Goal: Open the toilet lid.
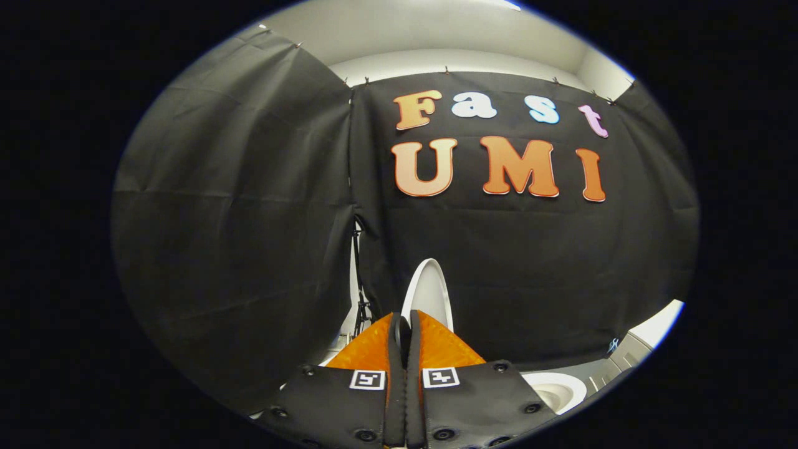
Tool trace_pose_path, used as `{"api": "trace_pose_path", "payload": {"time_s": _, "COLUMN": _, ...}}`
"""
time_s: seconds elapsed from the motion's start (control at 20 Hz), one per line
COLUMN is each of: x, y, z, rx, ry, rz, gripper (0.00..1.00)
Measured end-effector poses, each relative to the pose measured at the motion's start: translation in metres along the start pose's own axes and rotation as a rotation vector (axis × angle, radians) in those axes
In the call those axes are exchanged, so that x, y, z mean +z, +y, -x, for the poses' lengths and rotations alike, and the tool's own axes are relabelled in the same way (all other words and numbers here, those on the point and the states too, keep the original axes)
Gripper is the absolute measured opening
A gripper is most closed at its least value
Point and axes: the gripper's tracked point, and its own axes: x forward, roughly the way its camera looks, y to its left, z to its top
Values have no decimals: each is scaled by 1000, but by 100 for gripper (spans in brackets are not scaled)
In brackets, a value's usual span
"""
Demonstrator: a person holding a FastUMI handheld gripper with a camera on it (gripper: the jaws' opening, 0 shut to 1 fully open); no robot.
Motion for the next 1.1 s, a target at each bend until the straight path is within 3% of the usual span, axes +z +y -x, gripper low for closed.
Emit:
{"api": "trace_pose_path", "payload": {"time_s": 0.25, "x": -3, "y": 21, "z": -8, "rx": 11, "ry": 5, "rz": 51, "gripper": 9}}
{"api": "trace_pose_path", "payload": {"time_s": 0.35, "x": -2, "y": 15, "z": -7, "rx": -24, "ry": 5, "rz": 65, "gripper": 12}}
{"api": "trace_pose_path", "payload": {"time_s": 0.65, "x": -2, "y": 6, "z": -4, "rx": -40, "ry": 7, "rz": 12, "gripper": 16}}
{"api": "trace_pose_path", "payload": {"time_s": 0.8, "x": -6, "y": 16, "z": -4, "rx": 10, "ry": 18, "rz": 18, "gripper": 26}}
{"api": "trace_pose_path", "payload": {"time_s": 1.1, "x": 18, "y": 18, "z": 12, "rx": 58, "ry": -49, "rz": 35, "gripper": 62}}
